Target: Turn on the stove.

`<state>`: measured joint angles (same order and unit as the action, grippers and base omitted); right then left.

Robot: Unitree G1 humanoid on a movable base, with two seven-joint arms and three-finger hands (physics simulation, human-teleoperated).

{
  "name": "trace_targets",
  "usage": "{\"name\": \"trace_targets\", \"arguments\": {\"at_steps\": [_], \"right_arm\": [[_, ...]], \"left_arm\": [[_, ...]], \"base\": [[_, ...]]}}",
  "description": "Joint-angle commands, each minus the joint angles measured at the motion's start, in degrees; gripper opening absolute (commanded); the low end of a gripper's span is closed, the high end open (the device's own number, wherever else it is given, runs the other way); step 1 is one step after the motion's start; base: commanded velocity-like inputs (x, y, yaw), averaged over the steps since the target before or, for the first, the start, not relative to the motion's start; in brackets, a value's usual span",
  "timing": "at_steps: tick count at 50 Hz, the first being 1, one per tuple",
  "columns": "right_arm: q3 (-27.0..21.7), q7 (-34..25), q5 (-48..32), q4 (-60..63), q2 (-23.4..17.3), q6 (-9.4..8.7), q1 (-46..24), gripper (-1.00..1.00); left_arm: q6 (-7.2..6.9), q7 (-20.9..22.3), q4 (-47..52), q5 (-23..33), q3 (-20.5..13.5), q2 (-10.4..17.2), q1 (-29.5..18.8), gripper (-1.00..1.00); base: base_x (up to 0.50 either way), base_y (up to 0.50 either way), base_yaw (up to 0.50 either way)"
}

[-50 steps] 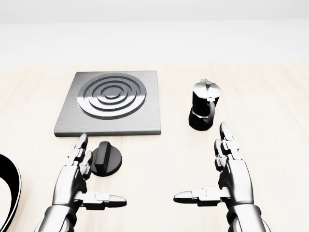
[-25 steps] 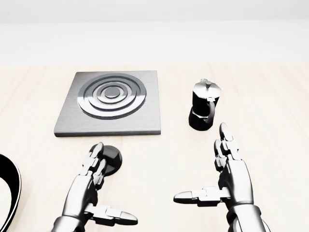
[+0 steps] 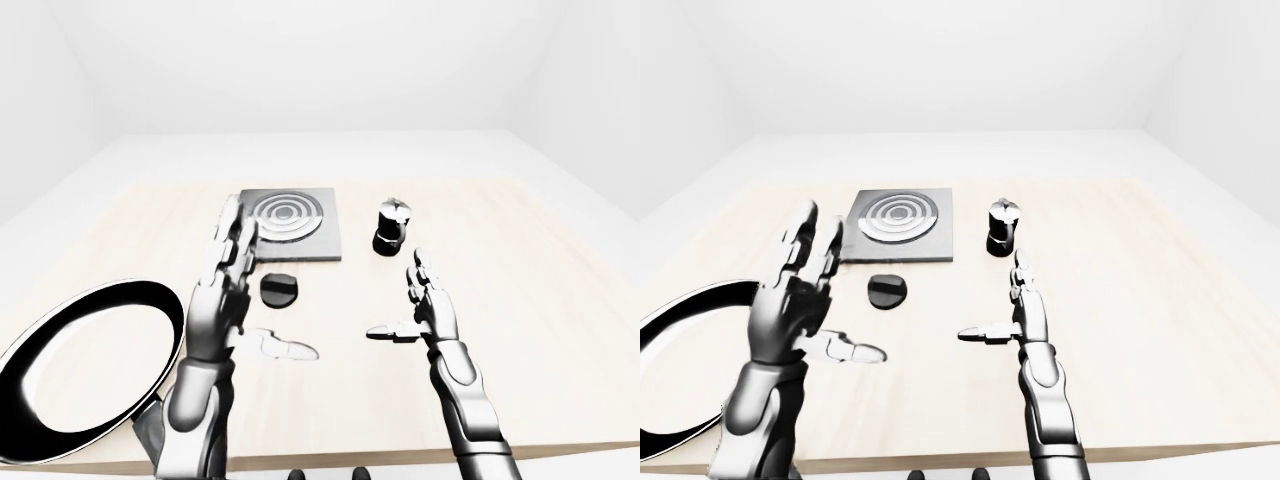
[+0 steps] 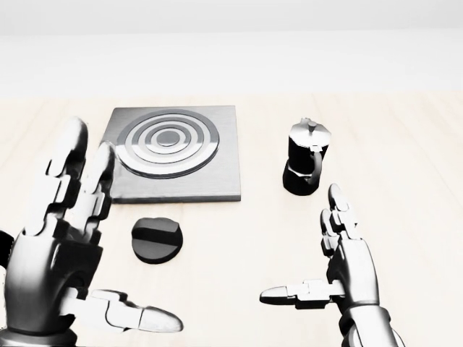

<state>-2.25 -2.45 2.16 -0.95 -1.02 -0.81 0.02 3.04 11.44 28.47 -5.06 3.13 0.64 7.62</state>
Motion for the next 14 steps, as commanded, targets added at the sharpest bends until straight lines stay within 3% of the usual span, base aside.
{"name": "trace_targets", "arguments": {"at_steps": [1,4,6,8,14], "right_arm": [[0.15,0.16,-0.23,0.01,0.05,-0.14,-0.08,1.0],[0.15,0.2,-0.28,0.24,0.02,-0.44,-0.18,1.0],[0.13,0.21,-0.25,0.47,0.03,-0.63,-0.12,1.0],[0.04,0.23,-0.23,0.23,0.0,-0.49,-0.23,1.0],[0.07,0.37,-0.25,0.62,0.02,-0.99,-0.33,1.0]], "left_arm": [[-4.8,-8.45,31.38,-9.24,-11.11,5.15,-1.72,1.0],[-0.33,-17.33,31.51,-15.06,-13.35,15.58,-1.16,1.0],[1.96,-21.63,31.51,-16.94,-14.64,20.59,-0.49,1.0],[1.96,-24.99,31.51,-19.33,-16.46,24.6,-0.33,1.0],[1.96,-30.83,31.52,-23.63,-19.19,32.18,1.44,1.0]], "base": [[0.0,0.0,0.0],[0.0,0.0,0.0],[0.0,0.0,0.0],[0.0,0.0,0.0],[0.0,0.0,0.0]]}}
